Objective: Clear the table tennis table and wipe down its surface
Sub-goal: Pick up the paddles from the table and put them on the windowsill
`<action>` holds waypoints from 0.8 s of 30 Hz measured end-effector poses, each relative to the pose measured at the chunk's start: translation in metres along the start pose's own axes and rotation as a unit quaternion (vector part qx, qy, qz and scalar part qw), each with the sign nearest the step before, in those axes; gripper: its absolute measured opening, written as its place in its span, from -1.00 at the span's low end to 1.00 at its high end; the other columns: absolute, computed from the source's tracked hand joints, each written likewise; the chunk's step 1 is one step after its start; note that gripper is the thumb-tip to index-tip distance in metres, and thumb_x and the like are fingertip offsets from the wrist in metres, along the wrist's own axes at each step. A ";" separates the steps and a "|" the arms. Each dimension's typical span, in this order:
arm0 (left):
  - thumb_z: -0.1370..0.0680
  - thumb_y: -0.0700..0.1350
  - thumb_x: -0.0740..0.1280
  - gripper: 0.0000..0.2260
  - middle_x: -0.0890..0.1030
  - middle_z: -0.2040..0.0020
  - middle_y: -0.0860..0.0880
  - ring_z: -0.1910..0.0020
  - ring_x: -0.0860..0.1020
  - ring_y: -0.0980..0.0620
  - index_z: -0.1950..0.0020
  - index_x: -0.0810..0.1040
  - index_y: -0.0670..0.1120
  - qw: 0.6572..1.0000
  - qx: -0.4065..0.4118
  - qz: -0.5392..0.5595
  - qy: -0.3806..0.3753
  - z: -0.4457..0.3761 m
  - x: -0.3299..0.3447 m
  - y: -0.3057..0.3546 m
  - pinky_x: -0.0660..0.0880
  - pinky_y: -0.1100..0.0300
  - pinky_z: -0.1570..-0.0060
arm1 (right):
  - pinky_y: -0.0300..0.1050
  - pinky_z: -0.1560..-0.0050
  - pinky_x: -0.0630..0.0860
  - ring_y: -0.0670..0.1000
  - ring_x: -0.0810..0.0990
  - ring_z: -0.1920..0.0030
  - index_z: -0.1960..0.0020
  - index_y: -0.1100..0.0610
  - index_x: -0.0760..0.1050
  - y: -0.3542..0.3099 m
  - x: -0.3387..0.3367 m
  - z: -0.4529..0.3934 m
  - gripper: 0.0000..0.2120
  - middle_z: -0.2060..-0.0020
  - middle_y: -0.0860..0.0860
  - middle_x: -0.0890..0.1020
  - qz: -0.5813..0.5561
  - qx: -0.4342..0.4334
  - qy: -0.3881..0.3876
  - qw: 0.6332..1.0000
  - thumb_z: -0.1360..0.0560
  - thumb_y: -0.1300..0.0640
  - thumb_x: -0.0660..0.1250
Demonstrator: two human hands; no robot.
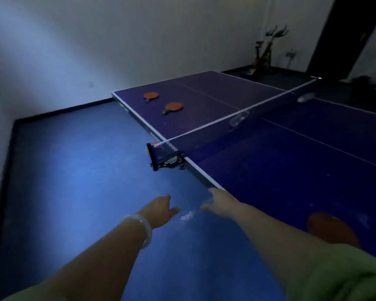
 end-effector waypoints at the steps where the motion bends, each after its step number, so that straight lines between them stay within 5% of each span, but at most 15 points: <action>1: -0.63 0.18 0.16 -0.40 0.36 -0.44 -0.17 -0.40 0.36 -0.12 -0.52 0.19 -0.19 1.000 0.021 -0.007 -0.011 -0.012 0.004 0.013 0.31 0.05 -0.33 | 0.01 -0.37 0.40 0.14 0.38 -0.41 -0.54 0.23 0.16 0.015 -0.008 0.002 -0.31 -0.47 0.16 0.33 -0.013 0.018 0.012 1.000 -0.56 0.00 0.37; 13: -0.62 0.19 0.15 -0.40 0.34 -0.45 -0.15 -0.39 0.38 -0.12 -0.51 0.19 -0.17 0.957 0.252 -0.087 -0.111 -0.058 0.071 0.169 0.33 0.06 -0.31 | -0.07 -0.37 0.33 0.13 0.32 -0.44 -0.55 0.23 0.11 0.167 -0.035 0.116 -0.27 -0.45 0.14 0.34 -0.074 0.271 0.155 0.947 -0.55 -0.04 0.37; 15: -0.62 0.20 0.15 -0.41 0.35 -0.45 -0.12 -0.38 0.39 -0.09 -0.51 0.20 -0.15 0.947 0.283 -0.093 -0.120 -0.052 0.084 0.190 0.35 0.12 -0.23 | -0.19 -0.05 0.47 0.08 0.43 -0.29 -0.57 0.19 0.08 0.184 -0.027 0.139 -0.26 -0.25 0.08 0.49 -0.073 0.309 0.164 0.934 -0.56 -0.08 0.34; 17: -0.62 0.21 0.14 -0.38 0.31 -0.49 -0.10 -0.43 0.34 -0.07 -0.54 0.15 -0.14 0.939 0.302 -0.099 -0.132 -0.044 0.099 0.206 0.32 0.11 -0.28 | -0.29 0.27 0.36 0.07 0.48 -0.22 -0.59 0.14 0.03 0.197 -0.019 0.162 -0.25 -0.22 0.05 0.50 -0.066 0.348 0.161 0.921 -0.58 -0.13 0.29; 21: -0.62 0.20 0.17 -0.40 0.34 -0.46 -0.11 -0.41 0.36 -0.10 -0.52 0.19 -0.15 0.929 0.327 -0.090 -0.144 -0.027 0.122 0.236 0.34 -0.02 -0.37 | -0.03 -0.31 0.42 0.14 0.40 -0.38 -0.57 0.17 0.10 0.221 -0.008 0.199 -0.27 -0.46 0.15 0.31 -0.099 0.378 0.187 0.901 -0.56 -0.05 0.36; 24: -0.63 0.18 0.17 -0.44 0.37 -0.43 -0.12 -0.39 0.37 -0.11 -0.48 0.24 -0.16 0.922 0.344 -0.100 -0.144 -0.010 0.136 0.260 0.33 -0.05 -0.36 | -0.10 -0.19 0.48 0.09 0.47 -0.30 -0.58 0.10 0.08 0.236 -0.007 0.219 -0.24 -0.47 0.06 0.30 -0.120 0.367 0.213 0.897 -0.53 -0.01 0.39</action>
Point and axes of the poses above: each hand's wrist, its own z-axis away from the middle knuckle, its own x-axis out of the palm, y = z × x, the point moved 8 cm from there along -z, towards the middle knuckle
